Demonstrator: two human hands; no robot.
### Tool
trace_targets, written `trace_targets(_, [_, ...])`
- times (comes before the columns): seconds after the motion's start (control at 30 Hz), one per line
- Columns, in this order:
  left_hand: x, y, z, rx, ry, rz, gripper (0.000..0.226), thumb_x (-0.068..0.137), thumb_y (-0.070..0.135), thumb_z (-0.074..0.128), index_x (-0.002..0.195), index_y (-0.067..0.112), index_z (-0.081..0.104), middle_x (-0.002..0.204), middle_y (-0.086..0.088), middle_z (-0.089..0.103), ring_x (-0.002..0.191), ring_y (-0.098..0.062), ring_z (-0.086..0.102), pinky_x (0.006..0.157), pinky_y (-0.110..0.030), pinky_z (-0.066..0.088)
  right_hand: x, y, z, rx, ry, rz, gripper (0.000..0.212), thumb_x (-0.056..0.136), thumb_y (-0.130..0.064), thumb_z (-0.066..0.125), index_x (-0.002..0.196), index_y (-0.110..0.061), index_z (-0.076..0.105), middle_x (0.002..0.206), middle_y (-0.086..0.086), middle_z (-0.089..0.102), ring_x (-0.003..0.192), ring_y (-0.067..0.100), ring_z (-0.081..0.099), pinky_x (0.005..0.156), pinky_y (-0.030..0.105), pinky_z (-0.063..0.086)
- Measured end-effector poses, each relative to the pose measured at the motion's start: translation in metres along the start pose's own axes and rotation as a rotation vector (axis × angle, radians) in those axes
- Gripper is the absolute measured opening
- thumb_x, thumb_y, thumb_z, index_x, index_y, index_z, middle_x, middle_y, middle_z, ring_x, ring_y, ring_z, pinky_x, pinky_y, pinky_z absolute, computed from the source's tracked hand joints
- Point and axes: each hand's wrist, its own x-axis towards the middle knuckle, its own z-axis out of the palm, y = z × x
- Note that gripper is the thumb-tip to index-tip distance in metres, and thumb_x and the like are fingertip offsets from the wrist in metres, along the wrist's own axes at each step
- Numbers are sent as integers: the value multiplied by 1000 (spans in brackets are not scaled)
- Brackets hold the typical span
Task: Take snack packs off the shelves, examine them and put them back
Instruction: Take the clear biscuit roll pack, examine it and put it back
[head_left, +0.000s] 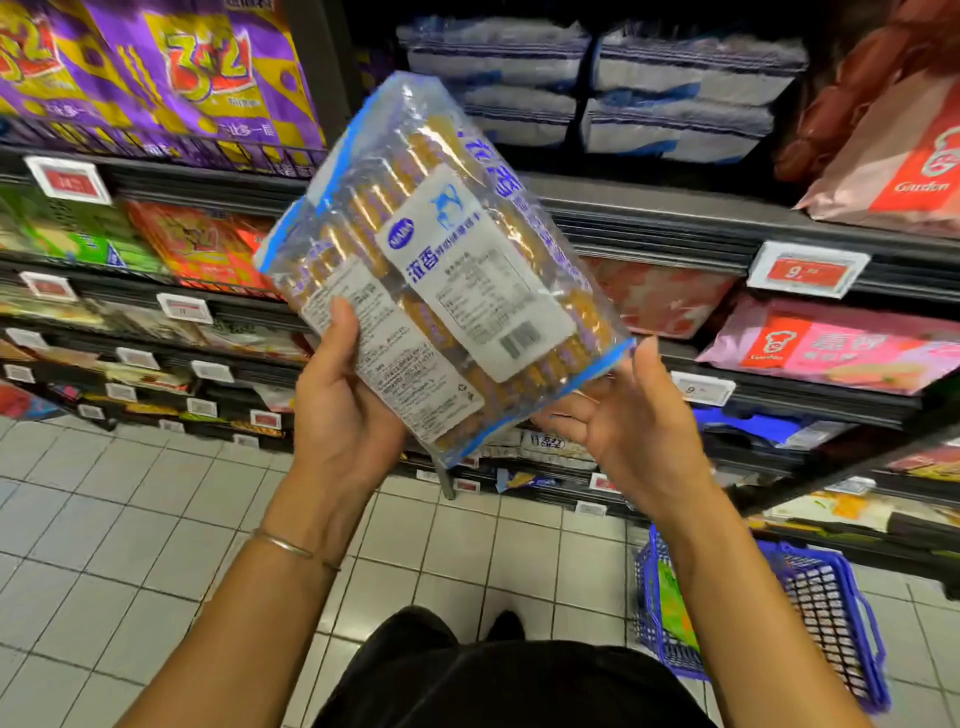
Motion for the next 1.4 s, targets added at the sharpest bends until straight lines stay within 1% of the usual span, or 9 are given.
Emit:
trace_targets(0.17, [-24, -20, -12, 48, 33, -65, 66, 98, 39, 58, 158, 15, 42, 154, -12, 55, 144, -32, 51, 118, -62, 37, 3, 18, 9, -281, 244, -71, 66, 77, -67, 75, 116, -15, 65, 111, 8, 78, 102, 26, 76, 78, 41, 62])
trace_targets(0.33, [-40, -15, -45, 157, -14, -199, 97, 71, 39, 94, 152, 14, 49, 148, -14, 59, 138, -36, 56, 110, -63, 46, -2, 30, -13, -290, 286, -100, 37, 82, -57, 71, 105, -28, 74, 104, -1, 80, 98, 17, 76, 83, 36, 55])
trace_targets(0.5, [-49, -6, -65, 168, -96, -175, 41, 86, 47, 81, 121, 27, 74, 122, -1, 77, 131, -34, 63, 108, -63, 48, -12, 34, -23, -284, 315, -60, 29, 84, -58, 68, 86, -30, 75, 76, -16, 70, 78, 6, 68, 76, 35, 50])
trace_targets(0.57, [-47, -3, -67, 186, -63, -197, 46, 82, 47, 85, 121, 26, 71, 117, 0, 78, 124, -36, 67, 108, -64, 48, -11, 36, -21, -292, 341, -42, 33, 90, -57, 65, 89, -25, 73, 67, -18, 65, 66, -1, 61, 71, 32, 46])
trace_targets(0.77, [-46, 0, -84, 276, 1, -334, 96, 71, 49, 93, 148, 12, 48, 149, -22, 57, 122, -42, 65, 109, -68, 44, -16, 35, -14, -189, 497, 22, 63, 97, -64, 49, 129, -13, 67, 123, 12, 74, 116, 33, 70, 103, 59, 52])
trace_targets(1.0, [-54, -5, -88, 280, -7, -349, 69, 78, 30, 88, 139, 10, 61, 148, -20, 58, 130, -45, 60, 106, -67, 48, -17, 38, -23, -385, 564, -5, 52, 108, -47, 40, 115, 0, 60, 120, 28, 64, 105, 40, 67, 93, 52, 53])
trace_targets(1.07, [-56, -3, -82, 328, -1, -303, 66, 84, 29, 80, 144, 9, 58, 147, -20, 59, 127, -42, 62, 106, -64, 50, -17, 41, -23, -374, 547, 2, 58, 105, -50, 41, 119, 5, 53, 128, 34, 55, 116, 53, 57, 101, 66, 47])
trace_targets(1.33, [-57, 12, -69, 402, 32, -207, 63, 95, 32, 56, 157, 36, 44, 150, 5, 60, 120, -25, 70, 76, -50, 64, -19, 43, -21, -176, 382, 54, 76, 92, -59, 59, 159, -34, 34, 124, -37, 64, 117, -10, 61, 102, 28, 52])
trace_targets(1.4, [-59, 13, -65, 460, -39, -236, 59, 96, 38, 54, 155, 36, 47, 153, 5, 58, 127, -27, 67, 80, -52, 63, -17, 42, -21, -142, 371, 76, 71, 93, -55, 60, 157, -31, 40, 146, -20, 57, 137, 5, 52, 120, 44, 39])
